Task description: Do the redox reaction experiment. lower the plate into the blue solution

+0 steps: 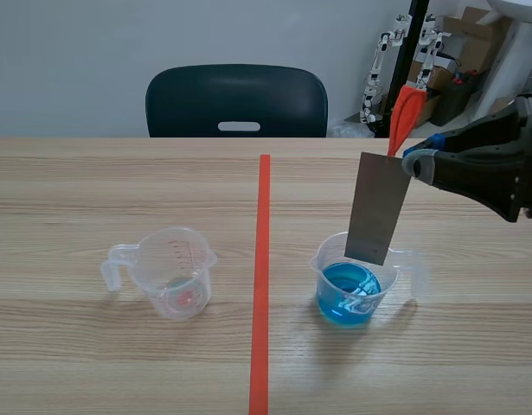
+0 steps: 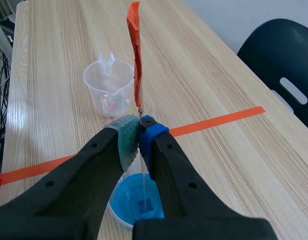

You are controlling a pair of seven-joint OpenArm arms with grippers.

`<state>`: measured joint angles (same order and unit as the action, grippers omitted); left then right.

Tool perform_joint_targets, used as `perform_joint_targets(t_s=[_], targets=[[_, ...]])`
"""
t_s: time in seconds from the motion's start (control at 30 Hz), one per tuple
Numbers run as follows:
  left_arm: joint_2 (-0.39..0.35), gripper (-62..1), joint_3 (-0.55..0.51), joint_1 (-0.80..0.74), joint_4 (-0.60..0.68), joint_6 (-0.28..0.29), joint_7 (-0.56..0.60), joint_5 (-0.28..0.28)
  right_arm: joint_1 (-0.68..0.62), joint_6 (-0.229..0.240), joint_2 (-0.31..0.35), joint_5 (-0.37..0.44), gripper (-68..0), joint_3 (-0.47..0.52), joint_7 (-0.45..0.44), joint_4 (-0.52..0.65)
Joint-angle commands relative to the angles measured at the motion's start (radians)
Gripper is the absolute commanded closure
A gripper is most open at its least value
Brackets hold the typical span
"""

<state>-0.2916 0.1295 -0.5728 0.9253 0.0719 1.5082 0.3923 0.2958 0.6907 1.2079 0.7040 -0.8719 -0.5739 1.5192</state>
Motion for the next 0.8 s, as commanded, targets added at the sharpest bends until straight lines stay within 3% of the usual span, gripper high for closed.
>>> perform_joint_targets(t_s=[0.0, 0.17, 0.27, 0.4, 0.77], targets=[[-0.008, -12.1, -0.001, -0.006, -0.005, 0.006, 0.046, -0.006, 0.016, 0.014, 0.011, 0.006, -0.6, 0.011, -0.015, 0.008], [-0.008, -44.3, -0.001, -0.009, -0.005, 0.054, 0.046, -0.023, 0.014, 0.013, 0.011, 0.005, -0.6, 0.008, -0.014, 0.008], [-0.008, -53.7, -0.001, -0.009, -0.005, 0.112, 0.046, -0.062, 0.014, 0.013, 0.011, 0.002, -0.6, 0.008, -0.012, 0.008], [-0.008, -60.4, -0.001, -0.008, -0.001, 0.119, 0.046, -0.067, 0.009, 0.013, 0.011, -0.002, -0.6, 0.008, -0.011, 0.008], [-0.008, -61.8, 0.0, -0.008, 0.019, 0.119, 0.046, -0.063, -0.017, 0.006, 0.01, -0.011, -0.6, 0.008, -0.016, 0.008]])
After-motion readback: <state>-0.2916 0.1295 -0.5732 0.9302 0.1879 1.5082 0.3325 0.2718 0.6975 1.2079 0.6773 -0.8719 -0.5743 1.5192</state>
